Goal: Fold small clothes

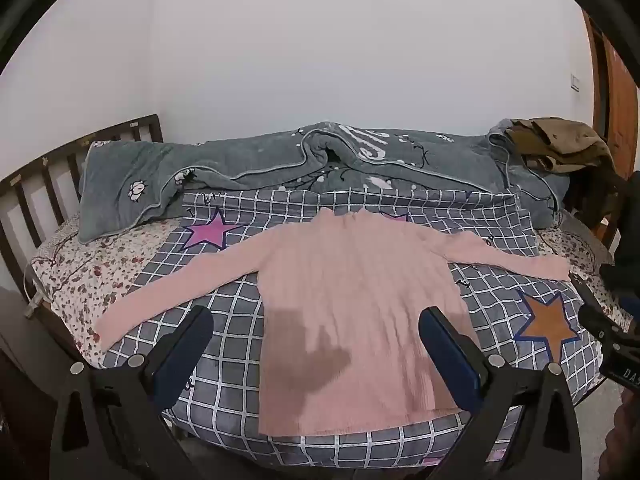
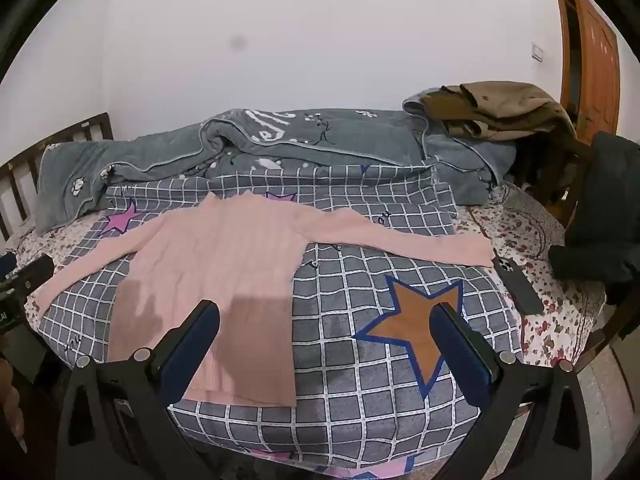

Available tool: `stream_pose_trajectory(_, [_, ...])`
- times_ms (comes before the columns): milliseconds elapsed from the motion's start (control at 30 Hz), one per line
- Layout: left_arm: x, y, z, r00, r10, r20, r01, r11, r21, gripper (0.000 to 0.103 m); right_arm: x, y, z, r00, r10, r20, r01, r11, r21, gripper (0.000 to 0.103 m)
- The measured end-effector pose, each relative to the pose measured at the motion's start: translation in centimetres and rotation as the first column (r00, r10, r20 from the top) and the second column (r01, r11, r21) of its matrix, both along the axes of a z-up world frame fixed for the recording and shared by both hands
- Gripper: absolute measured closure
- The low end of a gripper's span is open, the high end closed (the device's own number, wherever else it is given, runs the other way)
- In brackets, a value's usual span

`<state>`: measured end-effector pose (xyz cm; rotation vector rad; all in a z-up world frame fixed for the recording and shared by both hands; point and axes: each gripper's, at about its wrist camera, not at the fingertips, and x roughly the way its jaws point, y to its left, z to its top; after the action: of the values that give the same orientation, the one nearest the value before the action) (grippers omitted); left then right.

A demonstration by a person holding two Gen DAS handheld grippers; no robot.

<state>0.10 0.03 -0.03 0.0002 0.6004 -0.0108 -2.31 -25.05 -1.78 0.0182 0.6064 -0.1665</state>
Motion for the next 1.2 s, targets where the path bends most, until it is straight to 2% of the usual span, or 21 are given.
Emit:
stream_pose_trajectory(333, [0.5, -0.7, 0.8, 0.999, -0.014, 0.029, 0.013, 1.000, 0.026, 0.000, -0.5, 0.1, 0.6, 1.000, 0.007, 0.016, -0.007, 1.000, 0.002, 0.000])
stream_pose_trajectory(367, [-0.3, -0.6, 0.6, 0.999, -0.019, 0.048, 0.018, 0.999, 0.031, 0.000, -0.6, 0.0, 0.7, 1.000, 0.009, 0.022, -0.009, 1.000, 0.001, 0.000])
stream_pose_trajectory(900, [-1.0, 0.8, 0.0, 0.999, 0.042, 0.025, -0.042, 0.999, 0.004, 0.000, -1.9, 1.3, 1.6, 0.999, 0.022, 0.035, -0.021, 1.000, -0.019, 0.000])
stream_pose_trajectory(1200, [-2.0, 0.2, 0.1, 0.997, 0.060, 0.056, -0.063, 0.996, 0.068, 0.000, -2.3, 1.3, 1.1, 1.000, 0.022, 0.019, -0.022, 1.000, -0.010, 0.000])
